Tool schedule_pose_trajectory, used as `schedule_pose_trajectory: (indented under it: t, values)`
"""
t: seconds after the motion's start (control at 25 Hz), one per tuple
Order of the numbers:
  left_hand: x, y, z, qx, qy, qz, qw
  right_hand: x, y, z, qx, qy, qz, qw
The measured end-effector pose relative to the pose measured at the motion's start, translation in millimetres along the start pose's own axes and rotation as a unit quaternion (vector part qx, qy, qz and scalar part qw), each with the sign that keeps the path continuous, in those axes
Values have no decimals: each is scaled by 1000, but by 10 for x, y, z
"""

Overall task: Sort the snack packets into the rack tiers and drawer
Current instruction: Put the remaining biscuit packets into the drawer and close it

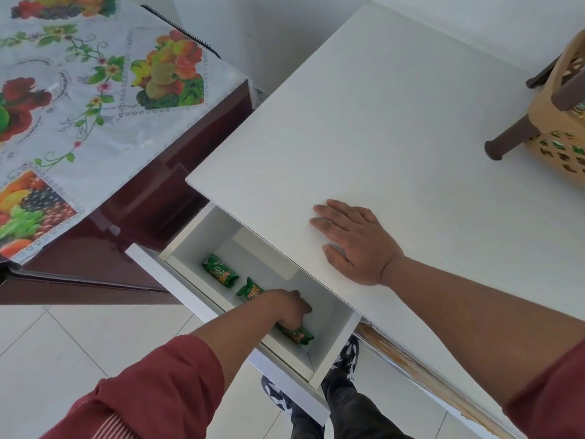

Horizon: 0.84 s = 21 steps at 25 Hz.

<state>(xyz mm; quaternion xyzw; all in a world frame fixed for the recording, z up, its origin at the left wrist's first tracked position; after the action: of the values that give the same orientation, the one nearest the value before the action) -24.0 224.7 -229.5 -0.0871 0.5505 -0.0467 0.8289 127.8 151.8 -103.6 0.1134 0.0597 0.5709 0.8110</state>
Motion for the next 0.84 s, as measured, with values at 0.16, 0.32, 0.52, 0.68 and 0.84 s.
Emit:
schedule_pose_trajectory:
  t: [0.16, 0.32, 0.52, 0.68, 0.84]
  values:
    - [-391, 202, 11, -113, -173, 17, 978, -1, -2, -2, -3, 5, -1, 1000]
    - [-981, 459, -131, -110, -463, 43, 879, -8, -1, -5, -10, 2, 1, 1000]
    - [-1293, 542, -403, -141, -624, 118, 760, -7, 4, -12, -10, -2, -1, 1000]
    - [-1255, 551, -372, -150, -640, 140, 741, -6, 1, -18, -12, -2, -1, 1000]
    - [-1200, 522, -275, -132, -660, 135, 727, -7, -16, -37, -5, -7, 0, 1000]
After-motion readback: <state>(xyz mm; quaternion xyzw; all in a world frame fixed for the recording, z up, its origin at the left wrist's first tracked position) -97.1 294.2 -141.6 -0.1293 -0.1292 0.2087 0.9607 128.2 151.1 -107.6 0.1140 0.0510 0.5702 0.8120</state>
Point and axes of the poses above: each hand's wrist, its own x-axis towards the middle knuckle, its own z-axis out of the back of the hand, y = z × x, the point moved 5 cm from there along x, towards the middle knuckle, and after that the axes turned 4 degrees about -y, right-handed, at the moved point
